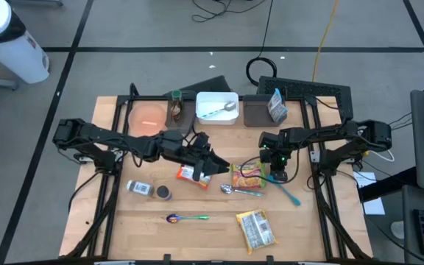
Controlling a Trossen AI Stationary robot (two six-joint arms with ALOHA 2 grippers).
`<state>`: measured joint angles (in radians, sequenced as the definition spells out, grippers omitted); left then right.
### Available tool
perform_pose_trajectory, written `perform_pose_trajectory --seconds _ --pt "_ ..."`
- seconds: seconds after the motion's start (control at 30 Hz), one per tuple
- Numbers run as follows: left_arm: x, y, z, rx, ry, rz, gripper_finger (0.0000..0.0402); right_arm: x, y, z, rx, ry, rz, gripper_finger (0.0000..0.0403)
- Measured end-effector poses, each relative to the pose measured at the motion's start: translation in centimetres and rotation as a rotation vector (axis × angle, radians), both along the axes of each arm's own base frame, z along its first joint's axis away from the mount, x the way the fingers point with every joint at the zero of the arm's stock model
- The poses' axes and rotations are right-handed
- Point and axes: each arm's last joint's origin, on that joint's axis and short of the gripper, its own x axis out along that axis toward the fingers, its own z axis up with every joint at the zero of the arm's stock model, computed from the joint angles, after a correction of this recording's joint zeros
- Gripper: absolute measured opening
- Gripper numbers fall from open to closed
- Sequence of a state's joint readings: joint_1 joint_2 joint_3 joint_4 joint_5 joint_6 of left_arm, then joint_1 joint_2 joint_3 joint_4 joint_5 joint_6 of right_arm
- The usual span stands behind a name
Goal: Pick & Place Food Item
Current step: Put the blue baby spoon into the white bin
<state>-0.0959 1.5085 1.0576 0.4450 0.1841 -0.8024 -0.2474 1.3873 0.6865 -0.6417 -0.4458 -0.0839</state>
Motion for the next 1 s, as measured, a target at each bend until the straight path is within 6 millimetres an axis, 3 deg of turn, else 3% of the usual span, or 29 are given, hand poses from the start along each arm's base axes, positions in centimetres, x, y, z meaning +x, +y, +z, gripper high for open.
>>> perform_pose_trajectory --seconds 0.27,1.0 --pt "0.0 0.0 0.0 0.007 0.000 0.000 0.0186 -0.9 0.2 1.0 0.009 0.027 -0.039 0.0000" --pt "0.0 0.4 -0.1 0.041 -0.002 0.009 0.0186 -1.9 0.5 9.0 0.046 -0.259 -0.290 0.0000"
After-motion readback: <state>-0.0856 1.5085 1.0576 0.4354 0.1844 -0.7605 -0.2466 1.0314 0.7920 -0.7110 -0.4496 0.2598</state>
